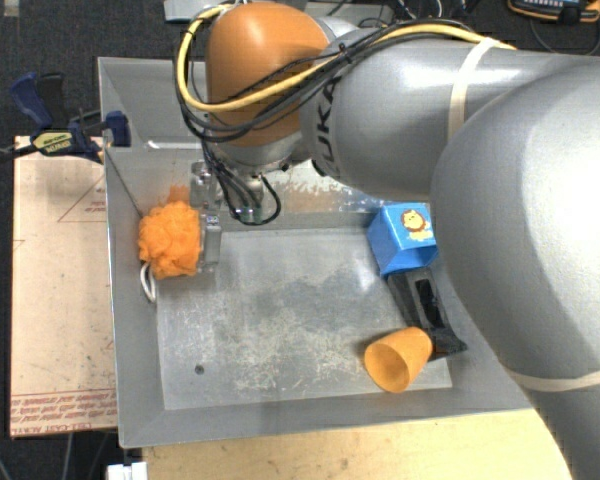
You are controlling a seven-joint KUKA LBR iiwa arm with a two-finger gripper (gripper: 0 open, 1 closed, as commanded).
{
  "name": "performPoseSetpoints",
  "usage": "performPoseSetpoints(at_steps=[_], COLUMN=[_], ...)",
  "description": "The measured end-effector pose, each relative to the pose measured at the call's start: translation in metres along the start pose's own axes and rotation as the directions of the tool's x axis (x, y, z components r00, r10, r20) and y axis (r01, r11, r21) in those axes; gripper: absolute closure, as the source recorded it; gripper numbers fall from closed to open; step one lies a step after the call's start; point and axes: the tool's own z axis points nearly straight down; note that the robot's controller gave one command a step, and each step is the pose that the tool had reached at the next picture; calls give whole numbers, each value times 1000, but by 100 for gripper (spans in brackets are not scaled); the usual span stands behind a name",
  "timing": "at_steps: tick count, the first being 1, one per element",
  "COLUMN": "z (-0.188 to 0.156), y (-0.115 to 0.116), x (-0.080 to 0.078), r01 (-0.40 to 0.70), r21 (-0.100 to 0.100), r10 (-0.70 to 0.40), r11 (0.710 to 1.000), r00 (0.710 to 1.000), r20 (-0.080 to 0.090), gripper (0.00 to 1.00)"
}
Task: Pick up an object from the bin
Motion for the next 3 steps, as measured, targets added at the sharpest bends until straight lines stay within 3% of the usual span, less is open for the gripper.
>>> performPoseSetpoints(at_steps=[1, 2, 3], z=[-5, 36, 96], y=[-1, 8, 18], x=[-1, 11, 30], r01=[-3, -19, -107], r21=[-1, -4, -6], r10=[3, 19, 107], r11=[1000, 1000, 994], r00=[1000, 1000, 994], r20=[7, 13, 16], gripper=[0, 0, 0])
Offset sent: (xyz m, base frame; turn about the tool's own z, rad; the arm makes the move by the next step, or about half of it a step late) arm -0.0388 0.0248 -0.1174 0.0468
